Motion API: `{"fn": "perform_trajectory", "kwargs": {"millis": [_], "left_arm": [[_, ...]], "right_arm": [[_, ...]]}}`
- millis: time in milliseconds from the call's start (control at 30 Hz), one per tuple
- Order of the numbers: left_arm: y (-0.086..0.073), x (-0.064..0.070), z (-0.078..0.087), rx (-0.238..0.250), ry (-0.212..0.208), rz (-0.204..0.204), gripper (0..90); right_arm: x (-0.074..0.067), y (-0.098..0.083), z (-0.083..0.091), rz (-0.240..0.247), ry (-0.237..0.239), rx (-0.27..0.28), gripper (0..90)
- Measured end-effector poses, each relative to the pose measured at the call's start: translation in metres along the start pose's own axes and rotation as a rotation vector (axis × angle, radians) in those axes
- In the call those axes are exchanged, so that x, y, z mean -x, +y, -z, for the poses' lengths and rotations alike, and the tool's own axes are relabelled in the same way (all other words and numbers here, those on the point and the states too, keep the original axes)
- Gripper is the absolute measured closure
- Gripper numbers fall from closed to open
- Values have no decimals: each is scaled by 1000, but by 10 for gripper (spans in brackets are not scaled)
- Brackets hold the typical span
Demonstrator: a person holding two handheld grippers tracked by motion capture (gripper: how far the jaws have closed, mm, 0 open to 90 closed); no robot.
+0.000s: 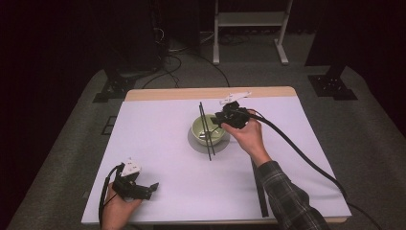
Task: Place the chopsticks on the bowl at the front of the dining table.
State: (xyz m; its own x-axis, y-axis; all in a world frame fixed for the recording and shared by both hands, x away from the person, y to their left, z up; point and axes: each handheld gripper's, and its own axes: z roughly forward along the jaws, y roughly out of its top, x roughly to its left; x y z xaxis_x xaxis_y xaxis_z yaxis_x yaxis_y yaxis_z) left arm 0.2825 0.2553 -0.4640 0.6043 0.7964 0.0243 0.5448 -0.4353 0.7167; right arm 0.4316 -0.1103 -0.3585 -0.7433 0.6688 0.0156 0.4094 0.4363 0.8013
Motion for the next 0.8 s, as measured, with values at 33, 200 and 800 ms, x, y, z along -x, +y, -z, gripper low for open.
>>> {"fn": "perform_trajectory", "kwargs": {"millis": [33,200,800], "left_arm": [[0,0,0,-1,0,0,0],[0,0,0,0,0,1,0],[0,0,0,-3,-2,3,0]], "right_arm": [[0,-3,3,-3,10,-1,753],[-4,-19,18,-2,54,-8,898],[-33,-68,17,36,180,-54,898]]}}
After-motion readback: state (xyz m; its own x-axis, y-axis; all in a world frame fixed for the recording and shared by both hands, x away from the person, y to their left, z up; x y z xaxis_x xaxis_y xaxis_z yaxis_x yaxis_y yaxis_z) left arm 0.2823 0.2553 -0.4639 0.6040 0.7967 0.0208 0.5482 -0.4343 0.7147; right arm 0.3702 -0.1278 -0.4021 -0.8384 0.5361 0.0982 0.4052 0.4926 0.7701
